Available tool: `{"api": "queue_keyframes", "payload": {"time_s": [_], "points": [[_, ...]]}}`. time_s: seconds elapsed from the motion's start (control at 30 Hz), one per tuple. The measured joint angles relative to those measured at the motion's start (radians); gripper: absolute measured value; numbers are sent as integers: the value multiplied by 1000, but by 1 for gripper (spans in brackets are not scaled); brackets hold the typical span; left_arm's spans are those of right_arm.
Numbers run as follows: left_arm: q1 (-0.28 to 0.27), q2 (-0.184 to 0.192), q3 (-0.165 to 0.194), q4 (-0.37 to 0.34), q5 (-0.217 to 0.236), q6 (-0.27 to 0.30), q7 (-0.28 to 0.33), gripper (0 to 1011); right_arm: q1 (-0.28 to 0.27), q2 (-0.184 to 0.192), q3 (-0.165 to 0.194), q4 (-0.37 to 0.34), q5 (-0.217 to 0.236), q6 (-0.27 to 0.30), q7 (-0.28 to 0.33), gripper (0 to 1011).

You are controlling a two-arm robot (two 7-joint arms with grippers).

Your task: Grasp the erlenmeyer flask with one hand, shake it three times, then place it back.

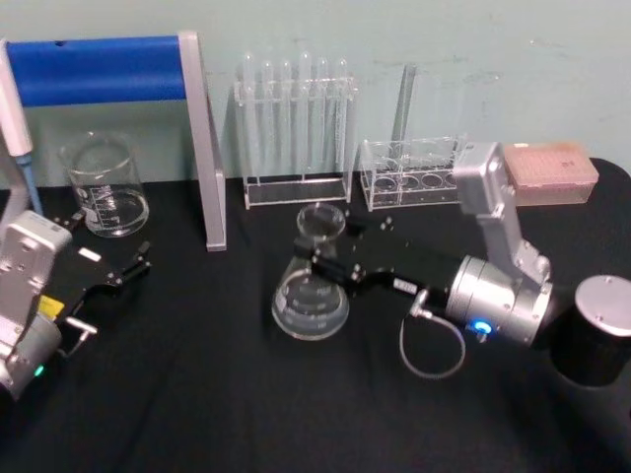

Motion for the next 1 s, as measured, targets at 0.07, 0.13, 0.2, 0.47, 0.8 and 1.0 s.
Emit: {"api": "queue_keyframes", "payload": {"time_s": [0.07,0.13,0.2,0.47,0.8,1.0], "points": [[0,0,0,0,0,0,0,1001,3,4,11,-19,4,7,-12,453],[0,0,0,0,0,0,0,1001,7,10,21,-37,8,15,-21,453],[0,0,0,0,0,0,0,1001,9,12,25,-48,9,20,-28,453],[0,0,0,0,0,0,0,1001,14,16,44,-85,14,41,-63,453],[0,0,0,0,0,0,0,1001,15,11,49,-87,17,55,-83,453],[0,0,0,0,0,0,0,1001,15,8,48,-81,18,62,-85,453]]}}
